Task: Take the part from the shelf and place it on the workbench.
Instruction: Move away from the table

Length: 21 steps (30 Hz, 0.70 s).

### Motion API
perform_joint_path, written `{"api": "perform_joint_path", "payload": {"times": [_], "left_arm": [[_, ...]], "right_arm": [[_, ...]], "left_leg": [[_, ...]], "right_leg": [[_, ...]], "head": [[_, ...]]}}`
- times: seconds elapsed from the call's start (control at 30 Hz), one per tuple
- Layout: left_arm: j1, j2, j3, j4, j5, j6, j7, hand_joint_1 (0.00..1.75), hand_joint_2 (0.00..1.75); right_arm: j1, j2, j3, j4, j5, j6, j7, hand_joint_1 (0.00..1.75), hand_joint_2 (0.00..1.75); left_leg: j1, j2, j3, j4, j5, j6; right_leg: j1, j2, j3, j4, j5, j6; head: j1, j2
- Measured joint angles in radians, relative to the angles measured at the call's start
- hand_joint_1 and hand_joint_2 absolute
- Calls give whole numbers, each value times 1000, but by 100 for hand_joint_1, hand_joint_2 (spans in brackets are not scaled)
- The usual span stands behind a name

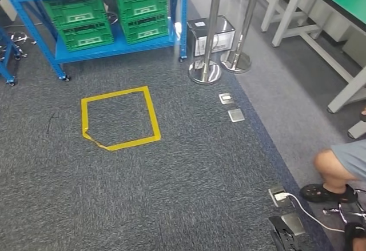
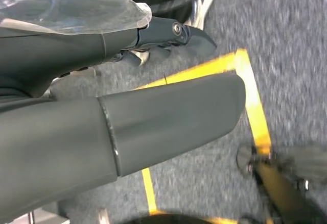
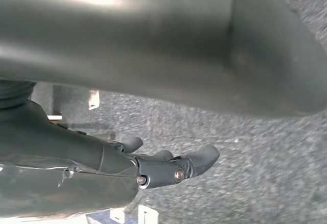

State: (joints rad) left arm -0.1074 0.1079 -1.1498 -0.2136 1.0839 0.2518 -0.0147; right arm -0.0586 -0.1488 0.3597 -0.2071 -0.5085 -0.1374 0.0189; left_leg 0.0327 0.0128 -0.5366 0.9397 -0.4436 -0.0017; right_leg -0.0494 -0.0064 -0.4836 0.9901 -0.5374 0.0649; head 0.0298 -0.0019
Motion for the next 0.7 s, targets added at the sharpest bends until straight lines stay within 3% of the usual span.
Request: {"api": "perform_joint_path", "payload": {"times": [0.1, 0.13, 0.17, 0.2, 0.27, 0.33, 0.43, 0.5, 0.6, 0.63, 0.67, 0.7], "left_arm": [[-2, 2, 0, 0, 0, 0, 0, 0, 0], [-2, 3, 0, 0, 0, 0, 0, 0, 0], [-2, 2, 0, 0, 0, 0, 0, 0, 0], [-2, 2, 0, 0, 0, 0, 0, 0, 0], [-2, 1, 0, 0, 0, 0, 0, 0, 0], [-6, 0, 0, 0, 0, 0, 0, 0, 0], [-7, 0, 0, 0, 0, 0, 0, 0, 0], [-6, 2, 0, 0, 1, -1, 0, 0, 0], [-8, 2, 0, 0, 1, -2, -1, 0, 0], [-8, 2, 0, 0, 0, -2, -1, 0, 0], [-7, 2, 0, 0, 0, -2, -2, 0, 0], [-6, 2, 0, 0, 0, -2, -3, 0, 0]], "right_arm": [[0, 1, 0, 0, 0, 0, 0, 0, 0], [1, 1, 0, 0, 0, 0, 0, 0, 0], [3, 1, 0, 0, 0, 0, 1, 0, 0], [4, 1, 0, 0, 0, 0, 1, 0, 0], [6, 1, 0, 1, 0, 0, 1, 0, 0], [5, 1, 0, 3, 0, 0, 1, 0, 0], [2, 2, 0, 3, 0, 3, 1, 0, 0], [1, 2, 0, 2, 0, 7, -2, 0, 0], [1, 2, 0, 2, 0, 10, -5, 0, 0], [0, 2, 0, 2, 0, 10, -5, 0, 0], [0, 2, 0, 2, 0, 11, -6, 0, 0], [0, 2, 0, 2, 0, 11, -6, 0, 0]], "left_leg": [[-12, -6, 14, -1, -14, 18], [-17, -12, 21, -1, -21, 21], [-20, -18, 29, -1, -27, 23], [-23, -26, 40, -1, -34, 22], [-26, -38, 60, 0, -51, 17], [-27, -51, 64, 3, -61, 8], [-26, -59, 62, -2, -66, -4], [-26, -45, 42, 44, -95, -13], [-26, -25, -74, 253, -179, -21], [-26, -24, -108, 304, -188, -22], [-26, -23, -124, 317, -175, -21], [-26, -22, -119, 286, -141, -19]], "right_leg": [[10, 1, -129, 240, -93, -10], [13, 2, -162, 289, -98, -14], [16, 2, -176, 295, -79, -20], [19, 4, -170, 258, -40, -26], [28, 20, -126, 119, 56, -39], [33, 36, -92, 17, 93, -44], [32, 32, -81, -9, 83, -51], [28, 23, -71, -19, 82, -59], [33, 6, -60, -23, 73, -71], [34, 1, -56, -23, 69, -73], [36, -3, -50, -23, 64, -74], [37, -7, -43, -23, 60, -74]], "head": [[19, 0], [23, 0], [25, 0], [26, 0], [29, 0], [31, 0], [28, 0], [17, 0], [-3, 0], [-6, 0], [-8, 0], [-10, 0]]}}
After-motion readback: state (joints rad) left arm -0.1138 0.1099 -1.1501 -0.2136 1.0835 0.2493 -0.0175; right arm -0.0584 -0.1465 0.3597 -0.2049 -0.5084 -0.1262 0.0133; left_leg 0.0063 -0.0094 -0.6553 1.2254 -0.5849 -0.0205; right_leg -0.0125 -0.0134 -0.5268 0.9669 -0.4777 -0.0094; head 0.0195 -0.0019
